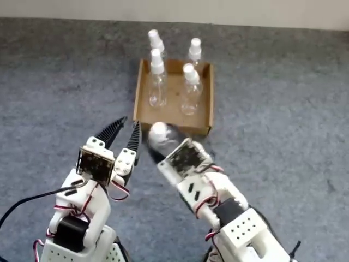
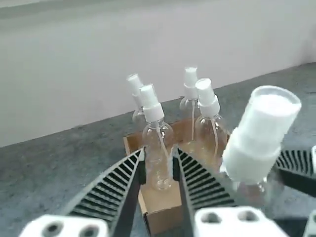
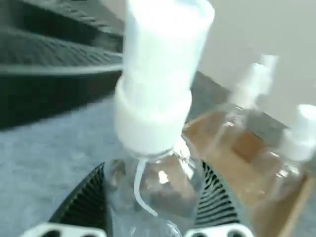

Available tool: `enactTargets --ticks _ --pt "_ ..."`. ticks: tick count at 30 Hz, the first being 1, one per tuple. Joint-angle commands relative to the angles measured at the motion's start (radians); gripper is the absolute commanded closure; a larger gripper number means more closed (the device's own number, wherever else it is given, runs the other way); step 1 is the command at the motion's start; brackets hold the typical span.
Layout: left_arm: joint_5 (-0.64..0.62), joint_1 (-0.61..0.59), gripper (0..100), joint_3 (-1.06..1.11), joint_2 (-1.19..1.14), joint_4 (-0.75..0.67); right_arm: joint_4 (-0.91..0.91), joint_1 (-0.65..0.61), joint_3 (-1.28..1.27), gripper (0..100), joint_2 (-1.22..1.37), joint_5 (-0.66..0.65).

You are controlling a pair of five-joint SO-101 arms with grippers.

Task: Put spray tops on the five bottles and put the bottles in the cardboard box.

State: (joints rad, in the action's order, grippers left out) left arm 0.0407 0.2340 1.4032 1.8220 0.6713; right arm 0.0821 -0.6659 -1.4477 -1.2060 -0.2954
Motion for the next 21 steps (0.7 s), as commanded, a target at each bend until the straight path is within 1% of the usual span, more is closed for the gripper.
enactTargets --ticks 1,5,8,15,18,21 --pt "0.002 -0.016 92 -0.03 0.007 0.003 -0.019 0.088 0.041 99.4 -0.039 0.009" --pt "0.002 -0.015 92 -0.024 0.007 0.003 -0.019 0.136 0.171 99.4 0.039 0.152" --pt "0.002 -0.015 92 -0.022 0.005 0.003 -0.019 0.143 0.294 99.4 0.159 0.199" --pt "0.002 -0.016 92 0.012 0.005 0.0 -0.03 0.147 0.605 99.4 0.549 0.204" --pt "0.002 -0.016 92 0.012 0.005 0.0 -0.143 0.147 0.676 99.4 0.665 0.204" --pt "0.002 -0.016 92 0.013 0.005 0.0 -0.257 0.148 0.63 99.4 0.728 0.204"
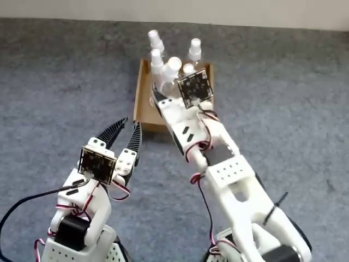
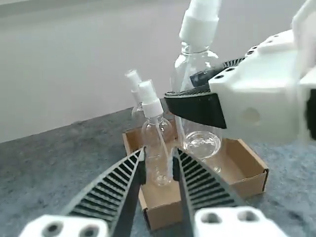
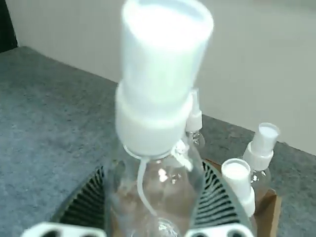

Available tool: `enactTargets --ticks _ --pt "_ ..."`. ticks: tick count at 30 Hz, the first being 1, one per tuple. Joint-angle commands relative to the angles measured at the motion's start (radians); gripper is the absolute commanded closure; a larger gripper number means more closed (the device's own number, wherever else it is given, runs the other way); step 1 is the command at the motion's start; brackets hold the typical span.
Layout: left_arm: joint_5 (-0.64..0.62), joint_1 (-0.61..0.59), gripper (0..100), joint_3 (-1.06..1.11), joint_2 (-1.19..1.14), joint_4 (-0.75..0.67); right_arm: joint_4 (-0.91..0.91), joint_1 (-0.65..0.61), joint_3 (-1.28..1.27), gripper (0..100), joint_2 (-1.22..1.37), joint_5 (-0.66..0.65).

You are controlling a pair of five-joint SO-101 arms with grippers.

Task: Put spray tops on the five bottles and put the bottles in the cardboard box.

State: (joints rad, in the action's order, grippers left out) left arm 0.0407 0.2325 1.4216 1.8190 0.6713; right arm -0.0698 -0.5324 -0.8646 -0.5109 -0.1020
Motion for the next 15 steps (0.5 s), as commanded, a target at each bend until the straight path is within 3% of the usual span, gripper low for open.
enactTargets --ticks 1,8,15 --pt "0.002 -0.015 92 -0.005 0.008 0.0 -0.125 0.015 0.033 99.4 0.051 0.012" --pt "0.002 -0.013 92 -0.004 0.008 0.0 -0.302 0.053 -0.084 99.4 0.163 0.014" --pt "0.002 -0.013 92 -0.004 0.007 0.0 -0.377 0.071 -0.111 99.4 0.266 0.196"
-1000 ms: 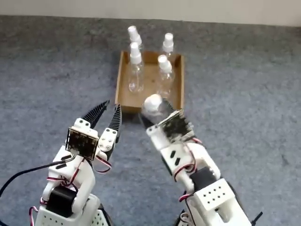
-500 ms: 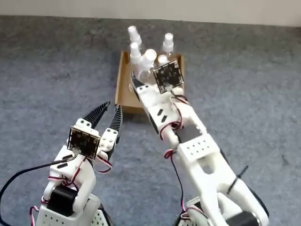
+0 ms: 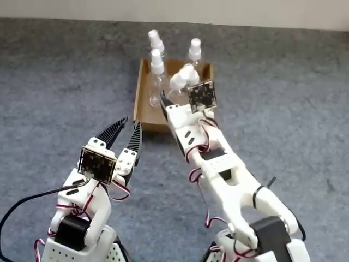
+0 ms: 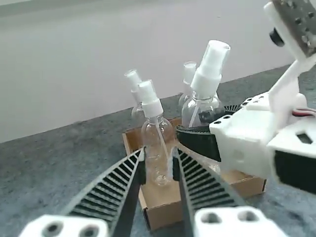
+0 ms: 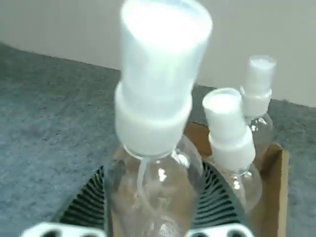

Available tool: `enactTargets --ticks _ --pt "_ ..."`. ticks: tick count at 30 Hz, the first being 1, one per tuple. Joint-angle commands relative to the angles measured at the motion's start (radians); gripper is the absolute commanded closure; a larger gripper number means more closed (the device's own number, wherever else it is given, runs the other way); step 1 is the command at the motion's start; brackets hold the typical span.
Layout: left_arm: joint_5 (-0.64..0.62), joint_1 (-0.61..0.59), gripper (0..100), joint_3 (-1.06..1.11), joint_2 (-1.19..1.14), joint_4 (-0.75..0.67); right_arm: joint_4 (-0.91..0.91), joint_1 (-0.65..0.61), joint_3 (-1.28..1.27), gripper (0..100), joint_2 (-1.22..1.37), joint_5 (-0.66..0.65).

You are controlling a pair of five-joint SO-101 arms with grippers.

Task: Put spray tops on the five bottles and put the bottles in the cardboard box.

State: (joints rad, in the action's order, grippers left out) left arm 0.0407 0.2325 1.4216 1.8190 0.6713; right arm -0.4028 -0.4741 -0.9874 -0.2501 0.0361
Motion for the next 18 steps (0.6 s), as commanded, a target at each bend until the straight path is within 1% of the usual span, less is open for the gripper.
enactTargets --ticks 1,10,14,18 --pt "0.002 -0.013 92 -0.004 0.007 0.0 -0.051 0.012 0.01 99.4 0.019 0.06" --pt "0.002 -0.013 92 -0.004 0.007 0.0 -0.058 0.005 0.016 99.4 0.151 0.061" --pt "0.002 -0.013 92 -0.004 0.007 0.0 -0.111 -0.005 0.016 99.4 0.193 0.061" --pt "0.002 -0.013 92 -0.004 0.007 0.0 -0.114 -0.019 0.016 99.4 0.223 0.061"
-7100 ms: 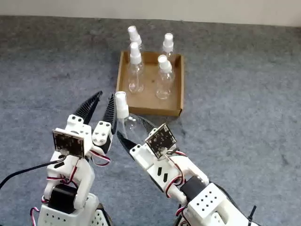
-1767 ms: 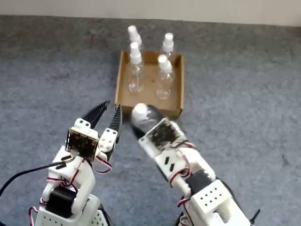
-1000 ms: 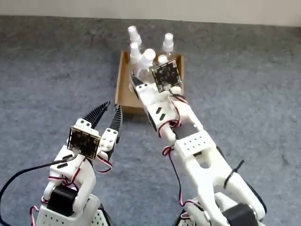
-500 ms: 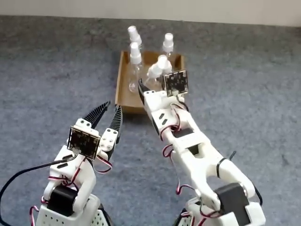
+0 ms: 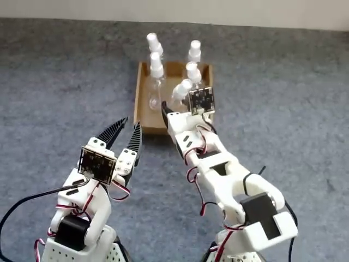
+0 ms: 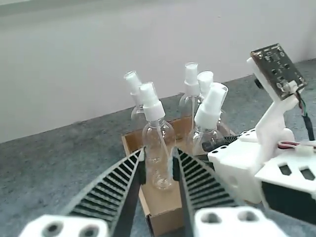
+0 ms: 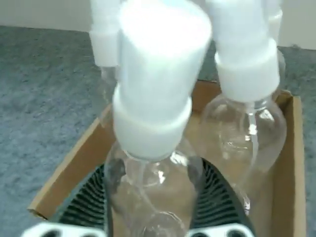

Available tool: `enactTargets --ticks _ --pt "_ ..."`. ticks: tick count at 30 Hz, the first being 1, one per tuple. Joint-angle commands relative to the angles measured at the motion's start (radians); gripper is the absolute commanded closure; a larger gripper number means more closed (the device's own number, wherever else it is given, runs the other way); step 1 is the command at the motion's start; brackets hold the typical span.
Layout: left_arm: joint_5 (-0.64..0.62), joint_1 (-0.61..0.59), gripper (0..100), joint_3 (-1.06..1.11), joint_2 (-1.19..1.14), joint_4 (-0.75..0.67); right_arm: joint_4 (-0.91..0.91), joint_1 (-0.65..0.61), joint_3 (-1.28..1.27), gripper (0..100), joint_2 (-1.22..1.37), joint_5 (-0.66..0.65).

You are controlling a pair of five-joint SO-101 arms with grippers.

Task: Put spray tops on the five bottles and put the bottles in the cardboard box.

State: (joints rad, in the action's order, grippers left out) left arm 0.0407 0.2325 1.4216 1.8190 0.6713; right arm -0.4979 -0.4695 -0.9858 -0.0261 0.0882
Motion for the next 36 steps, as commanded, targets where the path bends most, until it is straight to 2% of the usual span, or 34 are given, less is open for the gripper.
enactTargets --ticks 1,5,10,14,21,36 --pt "0.002 -0.013 92 -0.004 0.007 0.0 -0.021 -0.025 0.015 99.3 0.002 0.009" --pt "0.002 -0.013 92 -0.004 0.007 0.0 -0.022 -0.025 0.015 99.1 0.005 0.002" --pt "0.002 -0.013 92 -0.004 0.007 0.0 -0.024 -0.038 0.015 99.1 0.008 -0.117" --pt "0.002 -0.013 92 -0.004 0.007 0.0 -0.024 -0.048 0.015 99.0 0.007 -0.117" --pt "0.002 -0.013 92 -0.004 0.007 0.0 -0.019 -0.048 0.015 87.1 0.007 -0.117" --pt "0.002 -0.013 92 -0.004 0.007 0.0 -0.018 -0.048 0.015 77.4 0.004 -0.117"
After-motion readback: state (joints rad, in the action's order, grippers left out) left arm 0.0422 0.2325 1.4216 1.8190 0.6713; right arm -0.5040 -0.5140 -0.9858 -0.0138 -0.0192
